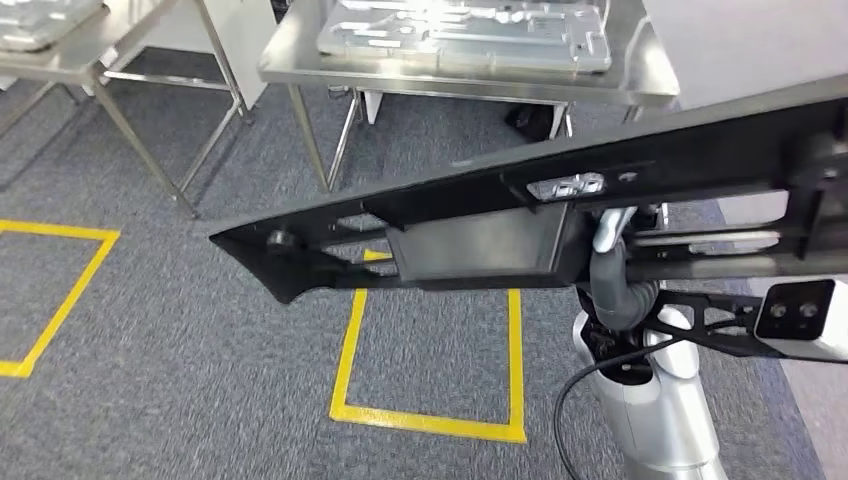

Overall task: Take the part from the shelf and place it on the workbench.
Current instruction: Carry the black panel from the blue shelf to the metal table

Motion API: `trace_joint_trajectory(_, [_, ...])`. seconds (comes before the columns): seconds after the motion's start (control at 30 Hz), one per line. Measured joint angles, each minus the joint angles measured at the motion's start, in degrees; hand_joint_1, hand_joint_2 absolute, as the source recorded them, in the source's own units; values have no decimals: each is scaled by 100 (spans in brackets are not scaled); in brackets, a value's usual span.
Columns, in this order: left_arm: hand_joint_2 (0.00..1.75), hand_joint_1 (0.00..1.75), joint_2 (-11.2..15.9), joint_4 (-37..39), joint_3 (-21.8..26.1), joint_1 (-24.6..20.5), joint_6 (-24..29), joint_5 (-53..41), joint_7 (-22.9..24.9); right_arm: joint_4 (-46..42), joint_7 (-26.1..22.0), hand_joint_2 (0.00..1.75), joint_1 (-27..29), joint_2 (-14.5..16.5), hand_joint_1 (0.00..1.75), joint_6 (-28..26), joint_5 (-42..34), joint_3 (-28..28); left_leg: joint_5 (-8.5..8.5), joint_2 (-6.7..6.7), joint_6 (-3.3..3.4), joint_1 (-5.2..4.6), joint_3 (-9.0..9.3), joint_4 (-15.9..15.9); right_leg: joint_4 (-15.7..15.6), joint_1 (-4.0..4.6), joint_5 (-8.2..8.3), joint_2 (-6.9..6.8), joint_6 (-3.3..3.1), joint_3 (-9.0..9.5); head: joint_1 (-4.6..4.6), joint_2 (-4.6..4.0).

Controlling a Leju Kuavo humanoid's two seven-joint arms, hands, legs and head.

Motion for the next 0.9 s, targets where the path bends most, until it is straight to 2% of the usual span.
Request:
trace_joint_trajectory(0.03, [175,0,-2,1,7,10,-10,1,-1,7,2,175,-4,4,175,0,8,-2,-196,-127,-14,10,-173,378,-3,-1,6,62,-17,-4,0,-1])
trace_joint_trajectory(0.07, [175,0,-2,1,15,26,-22,3,1,15,6,175,2,9,175,-4,22,-2,-356,-174,-27,13,-362,768,-2,3,7,126,-25,-8,0,-1])
trace_joint_trajectory(0.1, [175,0,1,1,25,43,-35,4,3,26,9,175,13,11,175,-9,48,-2,-433,-190,-37,16,-510,1054,1,7,6,186,-32,-9,0,-1])
trace_joint_trajectory(0.13, [175,0,4,1,33,53,-51,6,5,34,11,175,23,13,175,-19,88,-2,-393,-196,-40,15,-573,1142,6,12,5,244,-36,-8,0,-1])
trace_joint_trajectory(0.17, [175,0,6,1,40,53,-70,7,7,39,12,175,34,14,175,-30,131,-3,-236,-199,-35,16,-530,996,13,14,1,293,-34,-3,0,0])
trace_joint_trajectory(0.23, [175,0,9,1,48,37,-107,8,10,41,3,175,47,15,175,-52,207,-6,195,-233,2,16,-225,247,39,17,-17,370,-11,6,0,-1])
trace_joint_trajectory(0.27, [175,0,10,1,50,27,-123,8,10,39,-8,175,51,16,175,-61,229,-8,332,-260,31,9,-75,-104,57,25,-29,398,12,1,1,-1])
trace_joint_trajectory(0.3, [175,0,13,1,53,21,-138,8,11,35,-24,175,55,21,175,-71,253,-10,393,-285,62,-1,17,-326,68,30,-37,416,41,-9,0,-1])
trace_joint_trajectory(0.4, [175,0,19,1,63,22,-176,7,15,20,-69,175,81,37,175,-117,333,-11,389,-292,166,-22,61,-456,60,30,-52,427,145,-24,0,1])
trace_joint_trajectory(0.47, [175,0,22,1,66,20,-193,5,14,4,-92,175,92,40,175,-136,356,-11,393,-277,244,-1,104,-506,222,27,-143,313,201,-86,1,0])
trace_joint_trajectory(0.5, [175,0,23,1,66,20,-200,4,14,-1,-100,175,96,43,175,-138,360,-11,388,-266,274,10,132,-528,477,20,-260,238,222,-209,1,0])
trace_joint_trajectory(0.57, [175,0,29,1,68,30,-207,4,14,-3,-110,175,110,52,175,-138,365,-11,343,-241,297,6,178,-531,1249,1,-558,144,259,-636,1,0])
trace_joint_trajectory(0.6, [175,0,32,1,70,38,-208,4,14,-2,-112,175,124,58,175,-138,369,-11,314,-227,295,4,208,-529,1577,-12,-636,130,274,-841,1,1])
trace_joint_trajectory(0.63, [175,0,33,1,72,44,-210,4,14,-1,-112,175,133,62,175,-137,375,-11,280,-216,287,4,247,-528,1721,-21,-605,123,283,-956,1,1])
trace_joint_trajectory(0.67, [175,0,33,1,73,48,-211,4,14,-1,-112,175,138,67,175,-137,383,-11,239,-208,275,5,301,-527,1623,-28,-454,112,285,-949,1,0])
trace_joint_trajectory(0.73, [175,0,32,1,76,51,-215,7,14,0,-113,175,136,76,175,-137,396,-11,137,-192,242,8,434,-532,879,-26,9,56,261,-630,1,0])
trace_joint_trajectory(0.77, [175,0,32,1,77,49,-215,8,14,0,-113,175,133,81,175,-136,401,-10,80,-184,214,-1,489,-532,501,-6,147,15,240,-450,2,0])
trace_joint_trajectory(0.8, [175,0,33,1,78,46,-216,8,14,-1,-114,175,130,89,175,-136,403,-10,33,-175,182,-7,527,-543,254,15,193,-13,208,-326,1,1])
trace_joint_trajectory(0.83, [175,0,34,1,79,46,-216,8,14,-1,-115,175,128,96,175,-136,404,-9,-9,-163,147,-13,554,-560,157,40,147,-28,173,-269,1,0])
trace_joint_trajectory(0.9, [175,0,39,1,80,35,-216,8,14,-8,-116,175,124,110,175,-136,407,-9,-81,-123,76,-20,649,-626,134,53,40,10,96,-216,-1,0])
